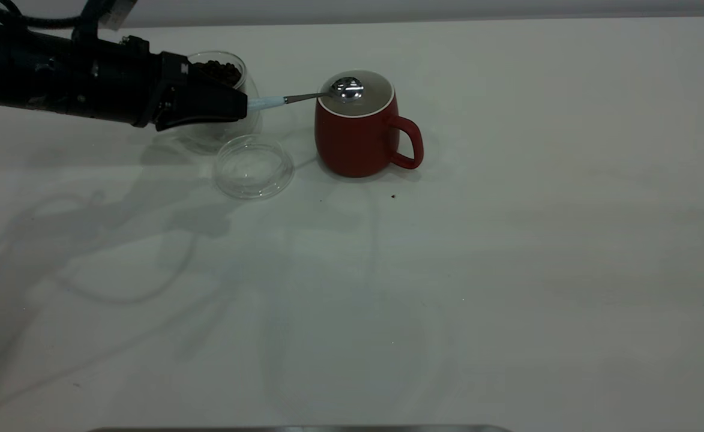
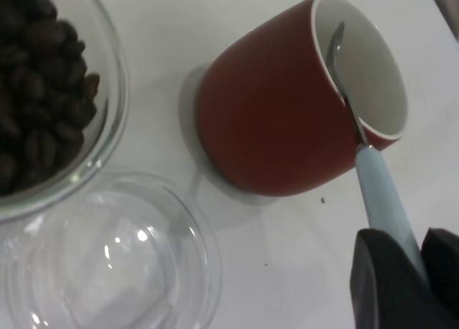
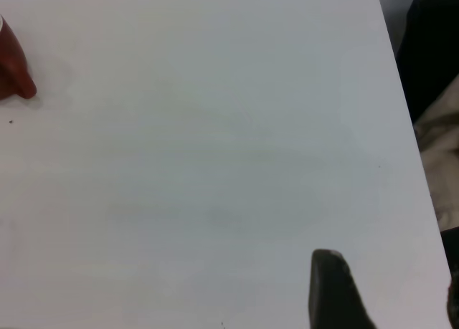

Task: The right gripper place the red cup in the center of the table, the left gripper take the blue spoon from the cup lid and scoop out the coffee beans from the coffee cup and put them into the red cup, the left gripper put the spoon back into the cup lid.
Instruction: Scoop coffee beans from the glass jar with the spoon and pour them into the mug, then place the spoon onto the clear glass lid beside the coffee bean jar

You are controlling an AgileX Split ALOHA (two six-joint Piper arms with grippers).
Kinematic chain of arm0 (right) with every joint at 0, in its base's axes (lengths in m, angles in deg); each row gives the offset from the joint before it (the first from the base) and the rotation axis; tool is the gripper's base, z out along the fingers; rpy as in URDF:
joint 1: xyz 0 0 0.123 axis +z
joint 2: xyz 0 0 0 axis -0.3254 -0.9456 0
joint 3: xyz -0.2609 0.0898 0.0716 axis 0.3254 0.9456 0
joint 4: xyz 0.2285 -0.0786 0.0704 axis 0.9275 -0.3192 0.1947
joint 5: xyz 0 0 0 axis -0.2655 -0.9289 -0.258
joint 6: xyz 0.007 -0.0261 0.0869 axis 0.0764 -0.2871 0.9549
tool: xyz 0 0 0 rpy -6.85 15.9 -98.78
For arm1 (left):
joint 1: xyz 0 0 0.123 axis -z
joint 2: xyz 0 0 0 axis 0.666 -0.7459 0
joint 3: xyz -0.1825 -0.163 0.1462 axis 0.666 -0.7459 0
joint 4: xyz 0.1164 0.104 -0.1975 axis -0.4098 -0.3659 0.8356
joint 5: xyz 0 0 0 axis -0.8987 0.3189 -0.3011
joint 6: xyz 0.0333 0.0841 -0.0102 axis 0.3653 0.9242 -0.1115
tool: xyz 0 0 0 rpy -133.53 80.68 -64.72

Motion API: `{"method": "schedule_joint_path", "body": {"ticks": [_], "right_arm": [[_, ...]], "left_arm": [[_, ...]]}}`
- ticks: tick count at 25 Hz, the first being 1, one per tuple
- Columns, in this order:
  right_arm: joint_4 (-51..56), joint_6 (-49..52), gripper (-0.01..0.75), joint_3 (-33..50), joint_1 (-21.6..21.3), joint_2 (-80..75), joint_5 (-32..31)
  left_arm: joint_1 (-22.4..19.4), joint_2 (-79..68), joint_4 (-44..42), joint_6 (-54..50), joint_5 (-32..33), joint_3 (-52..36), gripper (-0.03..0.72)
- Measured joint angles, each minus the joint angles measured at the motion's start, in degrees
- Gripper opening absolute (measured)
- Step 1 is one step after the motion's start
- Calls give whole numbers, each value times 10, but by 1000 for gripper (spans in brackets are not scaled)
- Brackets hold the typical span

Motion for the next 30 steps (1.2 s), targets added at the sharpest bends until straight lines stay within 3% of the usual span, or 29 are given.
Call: {"method": "schedule_joint_path", "body": {"ticks": [5, 9, 16, 21, 24, 30], "right_arm": [[0, 0, 412, 0, 0, 0, 0], [0, 0, 412, 0, 0, 0, 0], [0, 0, 412, 0, 0, 0, 0], [0, 0, 412, 0, 0, 0, 0], [0, 0, 412, 0, 0, 0, 0], [0, 0, 412, 0, 0, 0, 0]], "left_arm": [[0, 0, 0, -8, -1, 0, 123], [-10, 19, -4, -97, 17, 0, 123], [-87, 101, -27, -274, 111, 0, 123], [-156, 116, -177, -393, 143, 0, 123], [-172, 115, -258, -426, 120, -3, 123], [-172, 89, -272, -432, 11, -30, 123]]}}
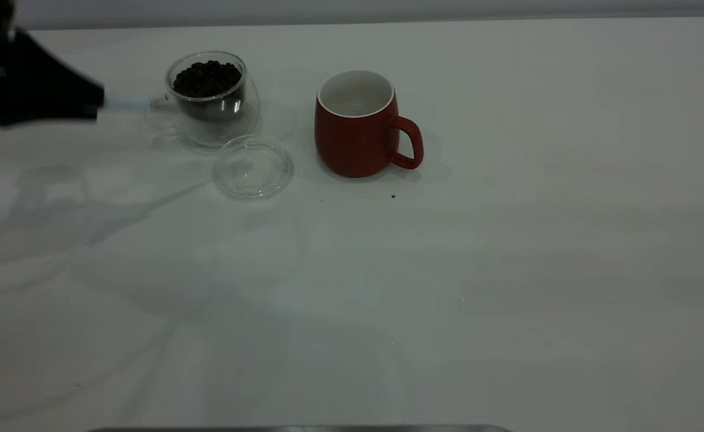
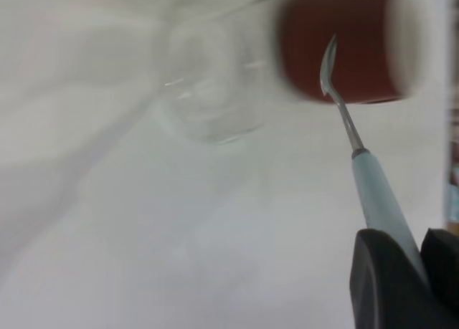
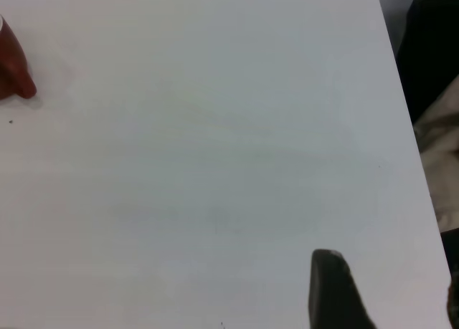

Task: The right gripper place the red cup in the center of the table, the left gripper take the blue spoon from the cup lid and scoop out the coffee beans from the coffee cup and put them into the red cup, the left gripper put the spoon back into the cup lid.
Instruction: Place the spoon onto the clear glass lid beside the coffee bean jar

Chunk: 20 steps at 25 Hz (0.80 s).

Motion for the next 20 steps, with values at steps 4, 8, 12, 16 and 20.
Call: {"method": "schedule_joint_path", "body": {"ticks": [4, 8, 12, 16, 20], "right_arm": [[0, 0, 412, 0, 0, 0, 0], [0, 0, 412, 0, 0, 0, 0], [0, 0, 412, 0, 0, 0, 0], [0, 0, 412, 0, 0, 0, 0], [0, -4, 412, 0, 0, 0, 0]], "left_arm": [[0, -48, 31, -1, -22, -2, 123], [0, -89, 79, 29, -2, -2, 123], [0, -113, 134, 61, 3, -2, 123], [4, -145, 190, 80, 11, -2, 123], [20, -173, 239, 107, 39, -1, 123]]}}
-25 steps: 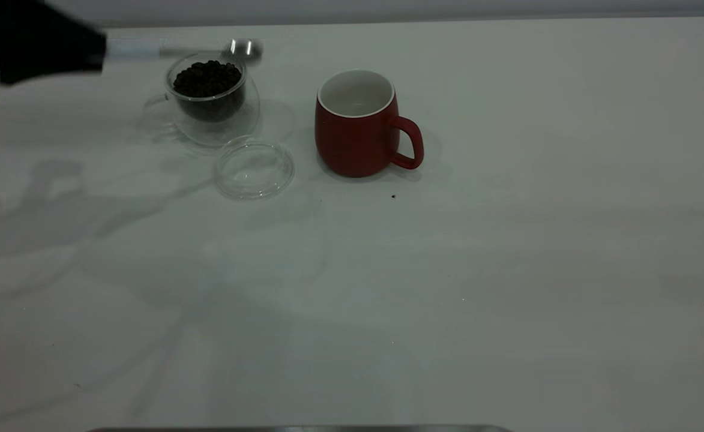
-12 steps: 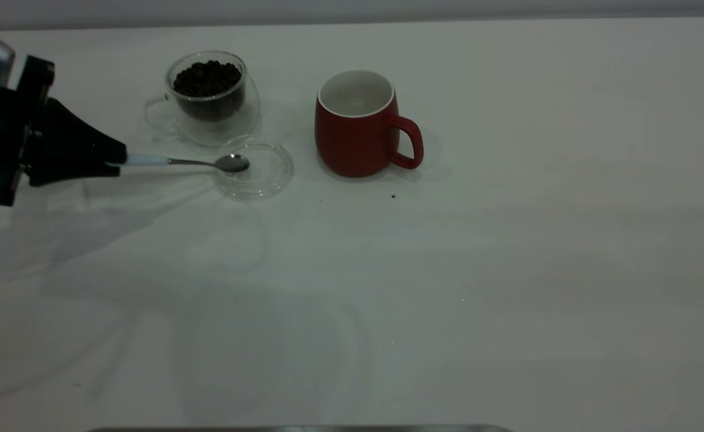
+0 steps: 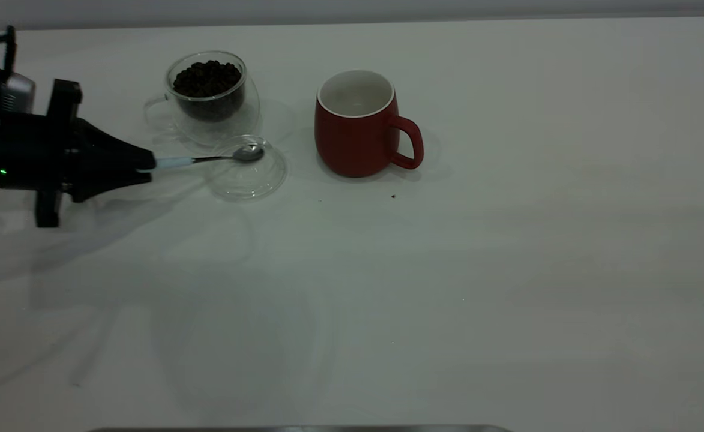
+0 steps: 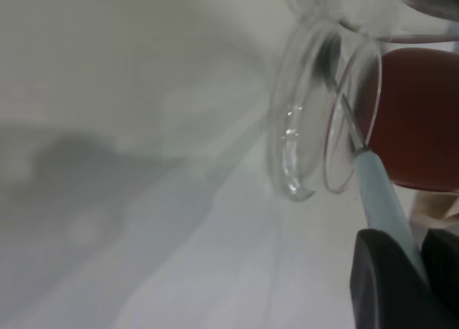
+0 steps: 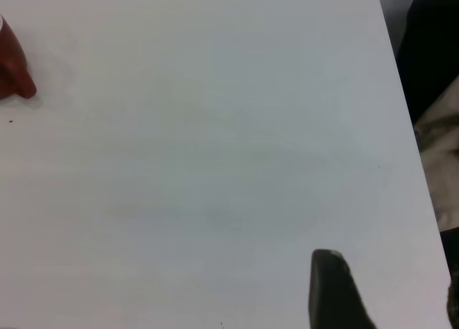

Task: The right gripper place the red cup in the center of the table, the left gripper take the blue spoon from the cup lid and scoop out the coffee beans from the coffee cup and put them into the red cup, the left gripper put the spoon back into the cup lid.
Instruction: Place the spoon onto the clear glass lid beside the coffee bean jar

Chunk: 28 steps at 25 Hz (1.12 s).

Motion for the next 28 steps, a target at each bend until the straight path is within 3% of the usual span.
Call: {"method": "schedule_joint_path", "body": {"ticks": [16, 19, 24, 28], "right_arm": [[0, 0, 412, 0, 0, 0, 0], [0, 0, 412, 0, 0, 0, 0], [0, 0, 412, 0, 0, 0, 0], [0, 0, 412, 0, 0, 0, 0]], "left_arm": [[5, -15, 13, 11, 20, 0, 132], [5, -15, 5, 11, 20, 0, 195], [5, -15, -14, 11, 22, 0, 396], [5, -15, -21, 11, 25, 0, 476]]}}
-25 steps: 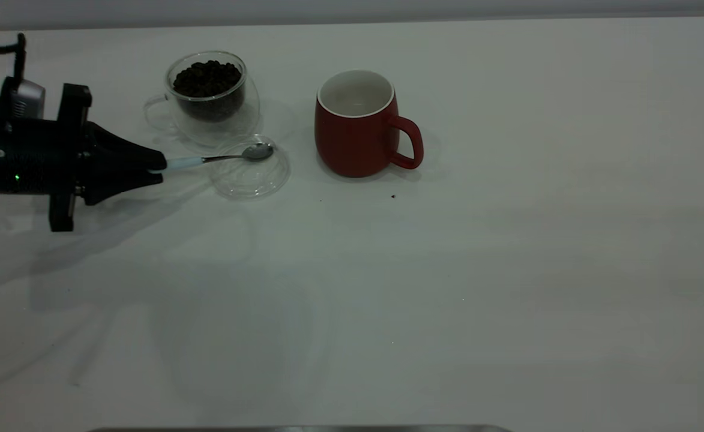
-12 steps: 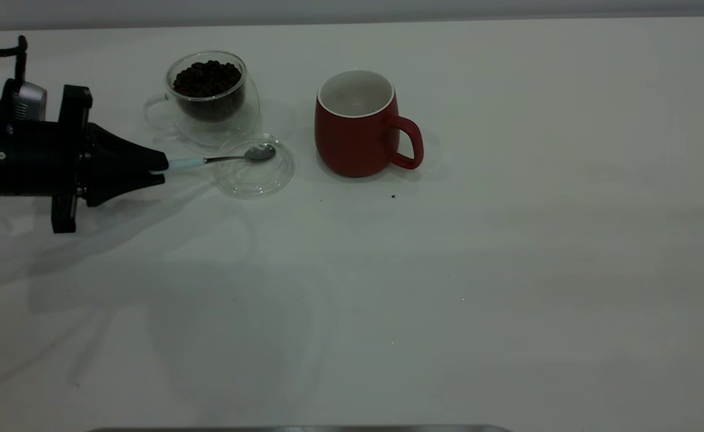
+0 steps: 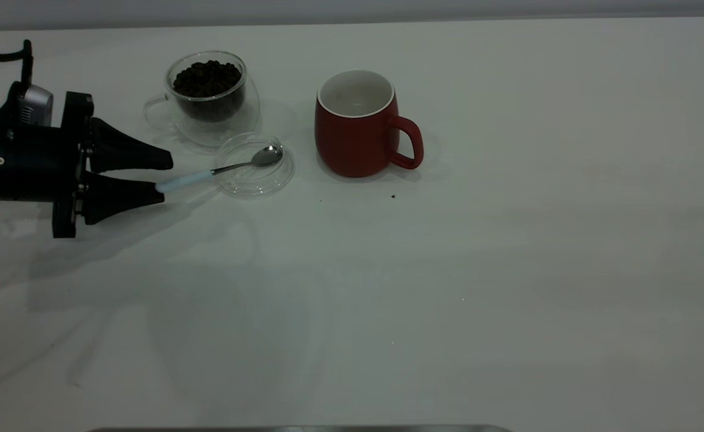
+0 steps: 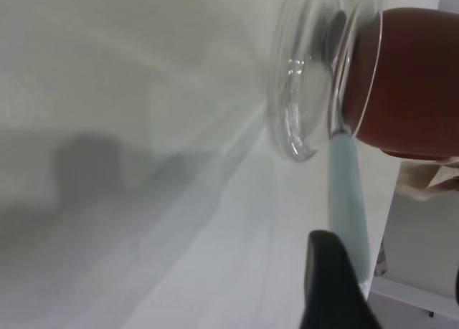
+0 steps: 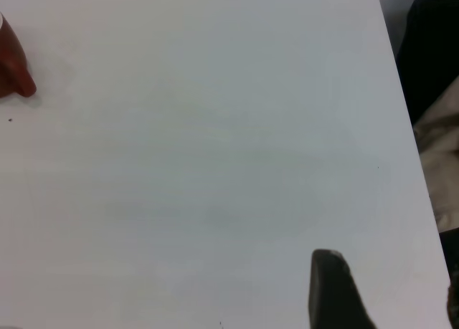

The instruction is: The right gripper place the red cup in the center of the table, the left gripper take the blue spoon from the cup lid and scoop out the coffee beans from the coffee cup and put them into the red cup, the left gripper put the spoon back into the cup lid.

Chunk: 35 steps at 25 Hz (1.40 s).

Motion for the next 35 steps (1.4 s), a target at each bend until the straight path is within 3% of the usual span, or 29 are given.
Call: {"method": "schedule_joint_path", "body": {"ticks": [11, 15, 19, 22, 30, 35], "right_arm": [[0, 0, 412, 0, 0, 0, 0], [0, 0, 412, 0, 0, 0, 0], [0, 0, 412, 0, 0, 0, 0], [0, 0, 412, 0, 0, 0, 0], [0, 0, 412, 0, 0, 0, 0], [0, 0, 412, 0, 0, 0, 0]], "left_arm": [[-17, 0, -83, -25, 8, 1, 489], [-73, 0, -101, -41, 26, 1, 489], [-147, 1, -93, -60, 105, 1, 489], [-190, 25, -102, -97, 110, 1, 487], [-210, 273, -167, -270, 120, -1, 443], [-210, 495, -154, -295, 133, -3, 400]]}}
